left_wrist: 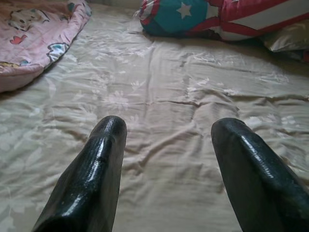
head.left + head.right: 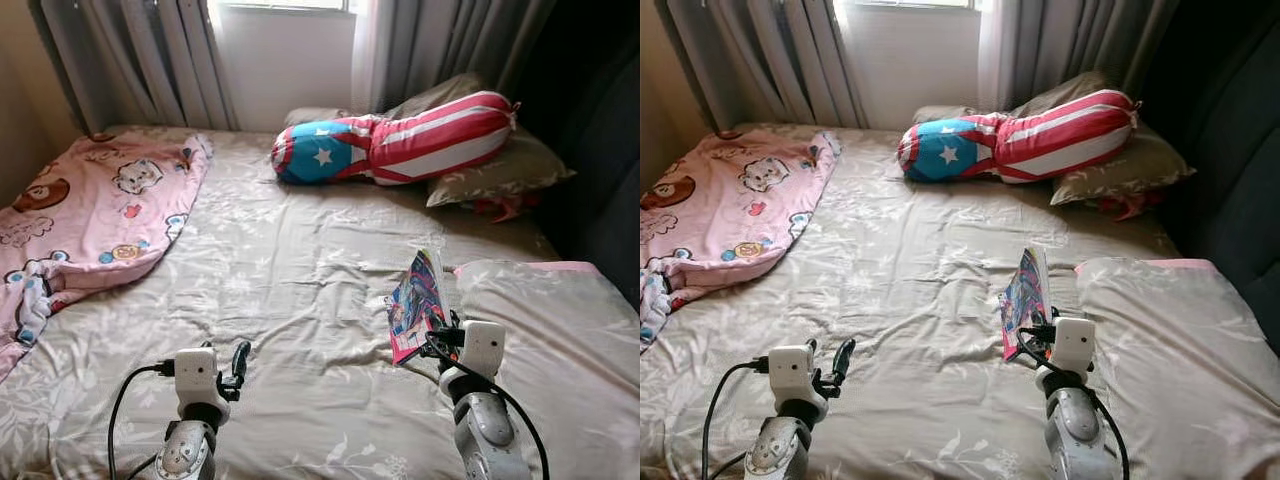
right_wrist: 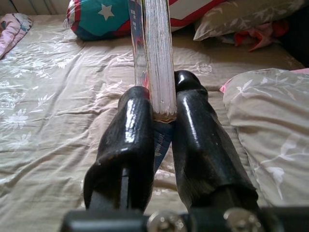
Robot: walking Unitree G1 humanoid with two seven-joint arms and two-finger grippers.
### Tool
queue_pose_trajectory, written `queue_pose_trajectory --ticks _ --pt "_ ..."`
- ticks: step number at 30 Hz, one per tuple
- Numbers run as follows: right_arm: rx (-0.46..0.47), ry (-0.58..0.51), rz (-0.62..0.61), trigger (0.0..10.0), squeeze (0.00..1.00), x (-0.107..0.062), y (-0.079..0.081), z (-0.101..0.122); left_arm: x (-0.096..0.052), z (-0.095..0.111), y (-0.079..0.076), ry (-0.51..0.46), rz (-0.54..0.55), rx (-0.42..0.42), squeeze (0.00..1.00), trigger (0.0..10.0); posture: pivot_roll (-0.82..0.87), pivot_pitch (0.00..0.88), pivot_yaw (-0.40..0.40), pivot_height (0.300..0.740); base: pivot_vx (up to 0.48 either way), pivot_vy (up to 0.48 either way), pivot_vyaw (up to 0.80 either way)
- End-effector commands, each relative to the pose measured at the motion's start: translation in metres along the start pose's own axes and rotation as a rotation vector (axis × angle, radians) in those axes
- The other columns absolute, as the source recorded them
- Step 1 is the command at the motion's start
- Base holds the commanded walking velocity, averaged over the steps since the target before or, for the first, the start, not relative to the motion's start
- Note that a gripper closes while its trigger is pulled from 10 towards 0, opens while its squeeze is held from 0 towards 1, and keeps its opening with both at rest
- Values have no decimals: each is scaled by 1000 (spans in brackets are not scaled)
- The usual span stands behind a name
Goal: Clean up the room
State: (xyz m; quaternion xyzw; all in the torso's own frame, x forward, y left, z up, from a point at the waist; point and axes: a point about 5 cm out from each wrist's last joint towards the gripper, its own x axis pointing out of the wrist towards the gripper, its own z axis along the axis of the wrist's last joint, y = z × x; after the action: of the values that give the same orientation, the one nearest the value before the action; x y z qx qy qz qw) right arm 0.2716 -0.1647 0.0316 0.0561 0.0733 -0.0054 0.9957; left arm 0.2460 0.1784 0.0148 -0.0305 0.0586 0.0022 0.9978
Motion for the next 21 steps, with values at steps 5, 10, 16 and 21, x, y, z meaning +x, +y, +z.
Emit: queue_pose_trajectory --ticks 5,10,16,21 --pt "6 -66 27 10000 0 4 4 14 1 4 -2 -8 -2 -1 0 10000 -73 0 -49 669 0 0 0" --pt "4 -66 14 10000 0 4 2 15 1 4 -1 -3 -1 0 0 10000 -71 0 -50 669 0 0 0" --pt "-4 -51 3 10000 0 7 -2 15 1 5 -1 1 2 1 0 10000 -67 0 -51 669 0 0 0" --pt "-10 -38 2 10000 0 9 -2 15 1 5 -1 2 3 0 0 10000 -66 0 -51 669 0 0 0"
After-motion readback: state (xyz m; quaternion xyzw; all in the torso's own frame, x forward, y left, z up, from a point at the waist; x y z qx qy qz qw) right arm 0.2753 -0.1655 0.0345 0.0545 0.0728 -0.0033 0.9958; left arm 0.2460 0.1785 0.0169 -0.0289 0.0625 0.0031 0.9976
